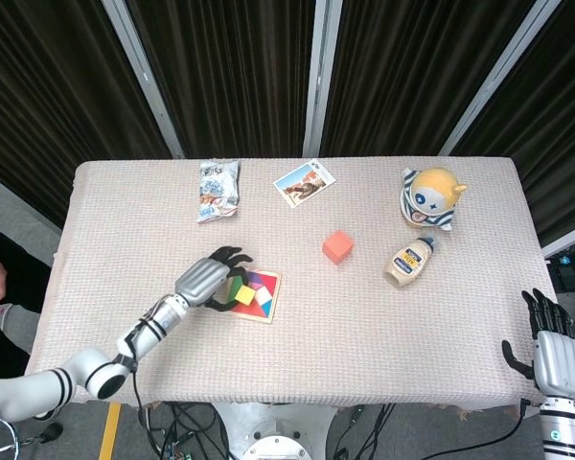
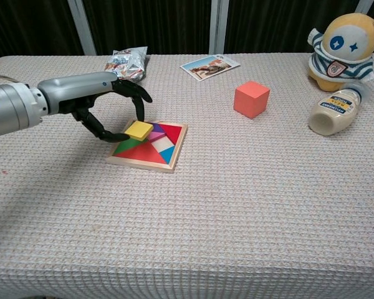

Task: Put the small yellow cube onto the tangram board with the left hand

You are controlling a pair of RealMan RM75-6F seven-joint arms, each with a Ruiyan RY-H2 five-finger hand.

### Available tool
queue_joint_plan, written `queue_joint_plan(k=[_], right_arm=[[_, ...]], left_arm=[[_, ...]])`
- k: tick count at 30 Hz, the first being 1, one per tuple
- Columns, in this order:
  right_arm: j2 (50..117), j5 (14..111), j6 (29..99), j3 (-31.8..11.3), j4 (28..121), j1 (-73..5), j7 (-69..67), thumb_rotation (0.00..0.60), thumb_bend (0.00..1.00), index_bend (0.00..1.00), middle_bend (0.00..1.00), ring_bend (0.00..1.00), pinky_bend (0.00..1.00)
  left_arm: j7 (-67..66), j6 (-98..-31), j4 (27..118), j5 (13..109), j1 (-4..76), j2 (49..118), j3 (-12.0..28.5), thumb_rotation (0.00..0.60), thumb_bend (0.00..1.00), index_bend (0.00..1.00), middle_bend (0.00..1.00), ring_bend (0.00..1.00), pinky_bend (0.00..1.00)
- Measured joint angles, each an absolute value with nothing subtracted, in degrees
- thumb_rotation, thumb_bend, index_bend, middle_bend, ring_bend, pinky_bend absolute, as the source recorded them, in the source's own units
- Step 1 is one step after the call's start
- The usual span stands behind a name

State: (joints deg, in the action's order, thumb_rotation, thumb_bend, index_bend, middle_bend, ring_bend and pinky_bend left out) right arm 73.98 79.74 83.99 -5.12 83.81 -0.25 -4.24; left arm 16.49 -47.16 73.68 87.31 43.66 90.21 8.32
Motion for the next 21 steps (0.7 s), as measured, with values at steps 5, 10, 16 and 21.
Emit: queue_joint_plan(k=[5,10,16,21], right_arm=[[73.61,80.11,84.44,-5.23,84.30,-0.20,-4.43,0.600,0.26,0.00,0.00,0.00,0.00],[73.35,80.62,84.50,-5.04,84.71,-0.27,-4.22,0.600,0.26,0.00,0.00,0.00,0.00],[73.39,80.61,84.24,-4.94,84.79,-0.37,-3.93,0.600,0.26,0.00,0.00,0.00,0.00],[73.46,80.68,84.17,-4.86,84.82,-0.42,-3.74,0.600,0.26,0.00,0.00,0.00,0.00]], left_arm=[[21.40,-47.64,68.10,91.76,47.13,92.21,6.34,0.600,0.32,0.50,0.14,0.00,0.00],[23.70,-48.83,65.11,94.51,49.78,93.37,4.95,0.600,0.32,0.50,0.14,0.00,0.00],[22.29,-50.42,62.60,96.93,52.08,94.07,3.78,0.600,0.32,0.50,0.14,0.00,0.00],[20.85,-50.93,60.54,97.73,53.53,94.72,2.84,0.600,0.32,0.50,0.14,0.00,0.00]])
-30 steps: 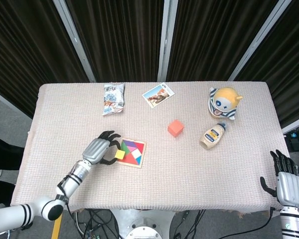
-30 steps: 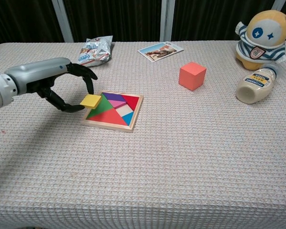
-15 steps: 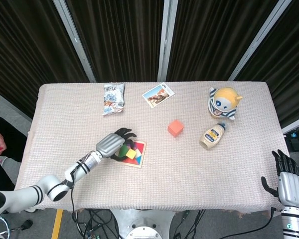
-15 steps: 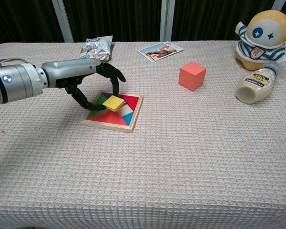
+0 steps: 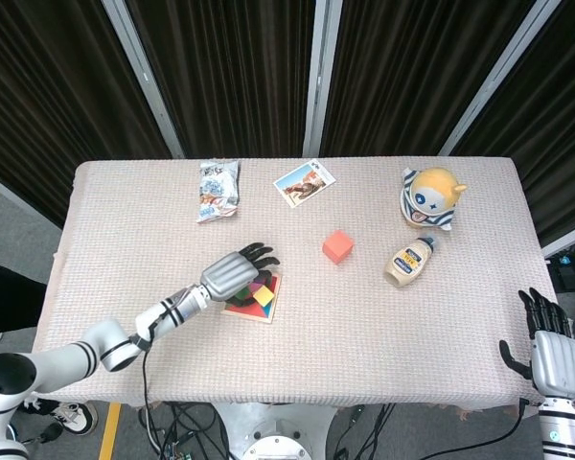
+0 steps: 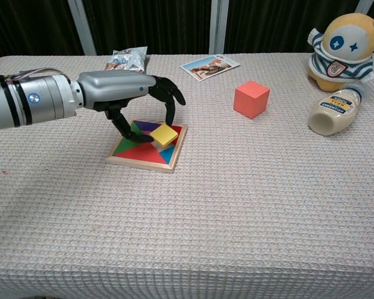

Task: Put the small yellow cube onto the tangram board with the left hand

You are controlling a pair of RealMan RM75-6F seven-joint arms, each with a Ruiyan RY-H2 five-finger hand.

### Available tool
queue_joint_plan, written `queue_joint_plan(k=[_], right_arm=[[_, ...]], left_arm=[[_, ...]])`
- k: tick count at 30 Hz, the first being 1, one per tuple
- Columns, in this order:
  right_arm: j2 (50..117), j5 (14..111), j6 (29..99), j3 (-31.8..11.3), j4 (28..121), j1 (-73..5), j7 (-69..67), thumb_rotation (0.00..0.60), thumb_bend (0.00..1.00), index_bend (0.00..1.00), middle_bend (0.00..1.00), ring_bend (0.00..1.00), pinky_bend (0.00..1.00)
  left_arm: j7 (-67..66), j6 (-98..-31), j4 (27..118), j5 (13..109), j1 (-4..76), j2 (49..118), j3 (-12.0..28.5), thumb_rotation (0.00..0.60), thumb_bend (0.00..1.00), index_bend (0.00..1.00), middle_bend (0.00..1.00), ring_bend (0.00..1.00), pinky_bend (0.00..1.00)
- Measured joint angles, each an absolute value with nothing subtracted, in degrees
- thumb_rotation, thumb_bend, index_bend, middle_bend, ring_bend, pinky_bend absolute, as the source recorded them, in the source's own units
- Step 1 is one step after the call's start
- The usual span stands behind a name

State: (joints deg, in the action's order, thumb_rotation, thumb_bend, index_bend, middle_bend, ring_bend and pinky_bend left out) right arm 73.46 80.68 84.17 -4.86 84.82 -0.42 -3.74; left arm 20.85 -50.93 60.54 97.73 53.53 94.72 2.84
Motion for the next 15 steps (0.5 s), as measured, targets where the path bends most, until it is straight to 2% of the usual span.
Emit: queue_joint_plan(k=[15], right_arm=[[73.45,80.57,83.98,-4.84,84.95,-0.53,-3.36,0.600,0.26,0.00,0.00,0.00,0.00]], left_arm=[[20.97,-53.12,54.54,98.89,55.61,96.41,-0.08,0.600,0.32,0.50,0.14,0.00,0.00]])
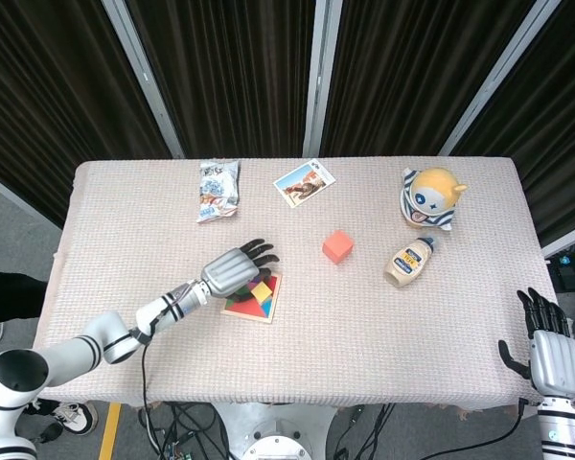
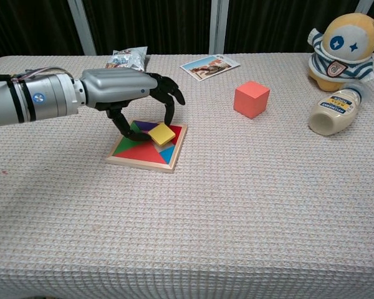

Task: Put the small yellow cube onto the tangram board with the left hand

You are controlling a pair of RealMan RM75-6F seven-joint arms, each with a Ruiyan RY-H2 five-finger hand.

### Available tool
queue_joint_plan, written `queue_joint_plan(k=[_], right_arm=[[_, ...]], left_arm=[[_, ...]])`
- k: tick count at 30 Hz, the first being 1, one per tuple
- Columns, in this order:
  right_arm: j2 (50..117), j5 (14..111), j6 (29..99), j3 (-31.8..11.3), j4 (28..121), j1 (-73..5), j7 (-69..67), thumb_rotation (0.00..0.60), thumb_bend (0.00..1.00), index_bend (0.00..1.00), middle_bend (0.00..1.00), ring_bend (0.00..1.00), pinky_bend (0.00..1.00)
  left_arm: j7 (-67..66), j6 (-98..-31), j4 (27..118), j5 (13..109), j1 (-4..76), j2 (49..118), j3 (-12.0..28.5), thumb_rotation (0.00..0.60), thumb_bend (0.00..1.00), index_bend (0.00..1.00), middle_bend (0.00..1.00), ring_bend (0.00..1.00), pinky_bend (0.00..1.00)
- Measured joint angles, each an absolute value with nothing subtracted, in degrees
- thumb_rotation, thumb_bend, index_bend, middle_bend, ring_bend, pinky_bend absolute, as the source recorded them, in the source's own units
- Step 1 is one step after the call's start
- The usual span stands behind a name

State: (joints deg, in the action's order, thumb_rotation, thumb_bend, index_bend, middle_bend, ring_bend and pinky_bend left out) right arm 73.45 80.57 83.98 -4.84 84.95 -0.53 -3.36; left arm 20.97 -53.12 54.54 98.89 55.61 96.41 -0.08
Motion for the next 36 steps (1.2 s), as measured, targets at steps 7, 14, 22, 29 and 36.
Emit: queue_joint_plan(k=[7,14,22,29,36], right_arm=[[73.44,80.32,84.15,-4.96,84.74,-0.39,-3.55,0.600,0.26,0.00,0.00,0.00,0.00],[73.51,80.25,84.24,-5.02,84.88,-0.37,-3.31,0.600,0.26,0.00,0.00,0.00,0.00],[73.49,80.09,84.06,-5.01,84.87,-0.37,-3.26,0.600,0.26,0.00,0.00,0.00,0.00],[73.52,80.07,84.05,-5.04,84.80,-0.39,-3.28,0.600,0.26,0.00,0.00,0.00,0.00],[73.50,80.01,84.07,-5.05,84.73,-0.33,-3.37,0.600,0.26,0.00,0.00,0.00,0.00]], left_arm=[[22.33,-54.03,52.74,99.50,56.00,96.34,-1.93,0.600,0.32,0.50,0.14,0.00,0.00],[22.26,-55.64,51.20,100.28,56.18,96.83,-3.04,0.600,0.32,0.50,0.14,0.00,0.00],[21.74,-57.09,49.37,100.82,56.32,97.93,-4.08,0.600,0.32,0.51,0.14,0.00,0.00],[21.26,-58.34,47.88,101.30,56.46,98.88,-4.62,0.600,0.32,0.51,0.14,0.00,0.00],[21.41,-58.61,46.36,101.71,57.24,99.66,-5.04,0.600,0.32,0.51,0.14,0.00,0.00]])
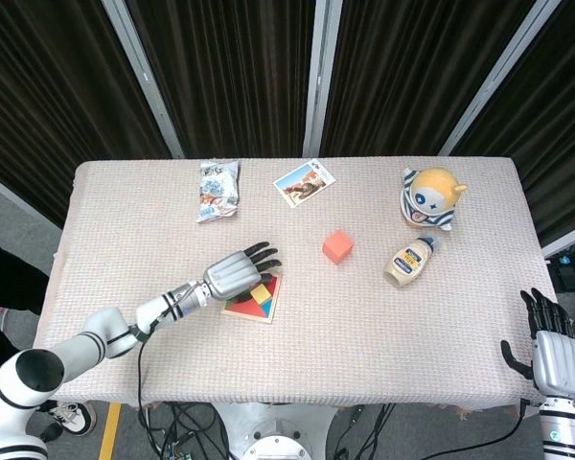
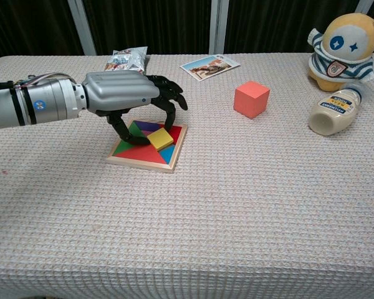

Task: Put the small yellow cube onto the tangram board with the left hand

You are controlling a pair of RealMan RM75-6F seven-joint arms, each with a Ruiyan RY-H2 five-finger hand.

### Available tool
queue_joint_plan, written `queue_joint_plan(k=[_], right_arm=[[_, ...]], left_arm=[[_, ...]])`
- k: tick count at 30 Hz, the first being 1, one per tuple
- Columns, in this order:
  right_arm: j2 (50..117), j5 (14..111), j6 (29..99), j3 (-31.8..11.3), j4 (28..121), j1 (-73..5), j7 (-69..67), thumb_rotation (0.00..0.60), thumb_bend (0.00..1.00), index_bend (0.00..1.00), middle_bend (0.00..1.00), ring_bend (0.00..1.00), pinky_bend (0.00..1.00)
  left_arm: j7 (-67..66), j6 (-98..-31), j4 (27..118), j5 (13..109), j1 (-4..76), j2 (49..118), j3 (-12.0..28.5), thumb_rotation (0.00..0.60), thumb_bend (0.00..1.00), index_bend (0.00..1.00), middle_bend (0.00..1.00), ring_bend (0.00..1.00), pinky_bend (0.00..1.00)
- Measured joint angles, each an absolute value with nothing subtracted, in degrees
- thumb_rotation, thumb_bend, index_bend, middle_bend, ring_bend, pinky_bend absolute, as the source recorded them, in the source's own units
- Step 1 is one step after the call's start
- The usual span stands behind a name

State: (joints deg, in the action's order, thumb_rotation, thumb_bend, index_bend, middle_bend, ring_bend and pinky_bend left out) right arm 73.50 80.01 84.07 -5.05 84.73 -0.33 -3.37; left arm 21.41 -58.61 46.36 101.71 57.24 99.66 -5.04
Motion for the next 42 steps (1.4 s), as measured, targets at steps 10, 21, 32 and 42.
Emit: queue_joint_plan(k=[10,21,32,42], right_arm=[[73.56,79.88,83.91,-5.04,84.57,-0.33,-3.40,0.600,0.26,0.00,0.00,0.00,0.00],[73.44,79.86,83.99,-5.09,84.81,-0.29,-3.29,0.600,0.26,0.00,0.00,0.00,0.00],[73.17,79.81,83.98,-5.00,85.42,-0.23,-2.77,0.600,0.26,0.00,0.00,0.00,0.00],[73.18,79.52,84.20,-5.13,84.97,0.03,-3.63,0.600,0.26,0.00,0.00,0.00,0.00]], left_arm=[[23.31,-58.97,44.31,102.76,58.45,100.33,-6.44,0.600,0.32,0.51,0.14,0.00,0.00],[23.69,-60.07,43.97,102.93,58.44,100.39,-7.24,0.600,0.31,0.36,0.14,0.00,0.00],[23.79,-60.79,44.32,102.67,58.58,99.88,-7.26,0.600,0.28,0.13,0.14,0.00,0.00],[22.74,-64.43,48.56,98.34,54.93,95.26,-4.76,0.600,0.25,0.16,0.14,0.00,0.00]])
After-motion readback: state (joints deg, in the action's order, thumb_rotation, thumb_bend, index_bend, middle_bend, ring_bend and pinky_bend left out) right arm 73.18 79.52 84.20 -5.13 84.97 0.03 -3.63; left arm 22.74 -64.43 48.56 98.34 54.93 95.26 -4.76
